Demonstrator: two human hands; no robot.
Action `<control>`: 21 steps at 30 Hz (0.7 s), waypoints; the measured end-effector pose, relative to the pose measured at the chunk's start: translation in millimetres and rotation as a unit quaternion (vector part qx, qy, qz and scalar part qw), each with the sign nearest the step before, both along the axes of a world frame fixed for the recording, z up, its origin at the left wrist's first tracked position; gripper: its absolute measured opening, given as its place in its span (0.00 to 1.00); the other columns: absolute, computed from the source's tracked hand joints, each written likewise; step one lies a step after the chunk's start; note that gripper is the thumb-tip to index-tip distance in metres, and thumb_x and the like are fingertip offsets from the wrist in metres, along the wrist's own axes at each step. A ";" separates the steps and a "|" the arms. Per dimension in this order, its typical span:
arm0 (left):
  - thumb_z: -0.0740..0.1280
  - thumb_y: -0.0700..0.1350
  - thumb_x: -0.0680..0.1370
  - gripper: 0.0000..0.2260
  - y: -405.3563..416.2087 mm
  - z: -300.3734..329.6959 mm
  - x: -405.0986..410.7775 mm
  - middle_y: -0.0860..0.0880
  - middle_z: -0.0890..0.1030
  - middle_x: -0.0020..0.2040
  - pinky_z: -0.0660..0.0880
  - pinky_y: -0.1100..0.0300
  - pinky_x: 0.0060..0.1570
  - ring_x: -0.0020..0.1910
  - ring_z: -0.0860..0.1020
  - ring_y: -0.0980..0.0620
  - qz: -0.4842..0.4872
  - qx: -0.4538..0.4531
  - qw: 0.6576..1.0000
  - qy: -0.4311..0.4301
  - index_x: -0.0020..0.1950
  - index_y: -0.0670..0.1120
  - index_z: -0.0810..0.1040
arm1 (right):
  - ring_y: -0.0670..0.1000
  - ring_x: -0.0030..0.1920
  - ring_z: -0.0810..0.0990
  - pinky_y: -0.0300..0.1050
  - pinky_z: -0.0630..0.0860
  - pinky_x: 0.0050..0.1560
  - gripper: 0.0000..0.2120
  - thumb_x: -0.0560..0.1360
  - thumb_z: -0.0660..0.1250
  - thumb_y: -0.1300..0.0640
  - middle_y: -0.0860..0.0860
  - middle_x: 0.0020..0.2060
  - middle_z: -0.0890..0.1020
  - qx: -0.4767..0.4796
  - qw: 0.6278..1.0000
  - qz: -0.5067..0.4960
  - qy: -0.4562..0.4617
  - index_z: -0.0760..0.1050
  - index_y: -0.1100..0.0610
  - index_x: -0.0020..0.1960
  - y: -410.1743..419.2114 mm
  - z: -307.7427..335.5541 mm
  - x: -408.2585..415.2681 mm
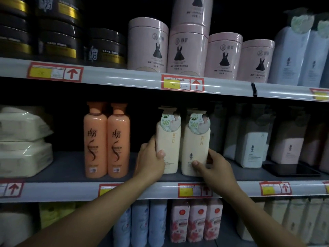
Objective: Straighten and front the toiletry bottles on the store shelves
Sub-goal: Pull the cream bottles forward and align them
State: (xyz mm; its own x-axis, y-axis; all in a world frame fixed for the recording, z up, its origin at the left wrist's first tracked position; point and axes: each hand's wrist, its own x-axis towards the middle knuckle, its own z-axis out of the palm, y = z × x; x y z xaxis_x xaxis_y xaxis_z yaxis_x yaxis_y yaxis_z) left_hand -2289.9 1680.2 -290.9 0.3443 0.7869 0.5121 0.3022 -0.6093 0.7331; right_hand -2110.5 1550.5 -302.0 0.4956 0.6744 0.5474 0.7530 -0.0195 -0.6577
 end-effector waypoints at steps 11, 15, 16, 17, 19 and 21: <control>0.66 0.50 0.83 0.35 17.6 3.4 8.8 0.47 0.74 0.76 0.72 0.49 0.72 0.73 0.74 0.45 -0.056 -0.068 0.994 0.062 0.84 0.49 0.51 | 0.51 0.63 0.80 0.50 0.77 0.64 0.28 0.75 0.77 0.51 0.48 0.64 0.82 -0.011 1.000 0.009 -0.006 0.72 0.50 0.72 15.4 3.5 6.3; 0.67 0.50 0.83 0.36 24.5 6.8 15.4 0.48 0.69 0.79 0.69 0.45 0.75 0.75 0.71 0.46 -0.090 -0.078 0.991 0.064 0.85 0.52 0.49 | 0.49 0.65 0.78 0.52 0.75 0.68 0.36 0.73 0.78 0.52 0.45 0.68 0.78 -0.058 0.994 0.084 0.028 0.64 0.45 0.76 23.6 14.7 22.5; 0.67 0.50 0.83 0.36 26.2 6.3 16.6 0.48 0.69 0.79 0.69 0.44 0.75 0.76 0.71 0.46 -0.096 -0.081 0.990 0.059 0.85 0.52 0.49 | 0.47 0.65 0.77 0.50 0.74 0.68 0.38 0.74 0.78 0.53 0.45 0.68 0.78 -0.071 0.991 0.105 0.042 0.62 0.45 0.77 25.9 17.4 25.7; 0.67 0.49 0.83 0.36 27.4 5.2 17.4 0.48 0.69 0.79 0.69 0.44 0.75 0.75 0.71 0.47 -0.103 -0.085 0.990 0.052 0.85 0.52 0.49 | 0.46 0.65 0.77 0.48 0.74 0.68 0.39 0.74 0.77 0.55 0.44 0.68 0.77 -0.081 0.987 0.127 0.060 0.61 0.45 0.79 27.4 19.3 27.8; 0.66 0.46 0.83 0.32 29.5 3.1 17.8 0.49 0.71 0.77 0.69 0.48 0.74 0.74 0.71 0.48 -0.117 -0.085 0.989 0.039 0.84 0.49 0.54 | 0.41 0.63 0.78 0.41 0.75 0.65 0.39 0.75 0.76 0.57 0.42 0.67 0.78 -0.083 0.979 0.165 0.088 0.61 0.46 0.79 29.4 19.8 30.1; 0.66 0.44 0.84 0.29 30.9 1.8 16.8 0.51 0.73 0.76 0.70 0.50 0.73 0.73 0.72 0.50 -0.133 -0.077 0.988 0.027 0.82 0.51 0.58 | 0.37 0.62 0.77 0.34 0.75 0.59 0.37 0.76 0.76 0.58 0.41 0.66 0.79 -0.071 0.977 0.178 0.094 0.63 0.47 0.79 30.5 16.9 33.0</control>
State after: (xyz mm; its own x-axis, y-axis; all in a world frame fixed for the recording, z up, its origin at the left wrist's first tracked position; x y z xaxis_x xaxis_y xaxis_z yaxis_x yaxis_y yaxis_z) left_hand -2273.1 1711.1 -289.0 0.5738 0.7312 0.3688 0.1877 -0.5558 0.8099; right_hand -2077.5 1581.0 -285.1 0.2993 0.8843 0.3583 0.5950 0.1205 -0.7946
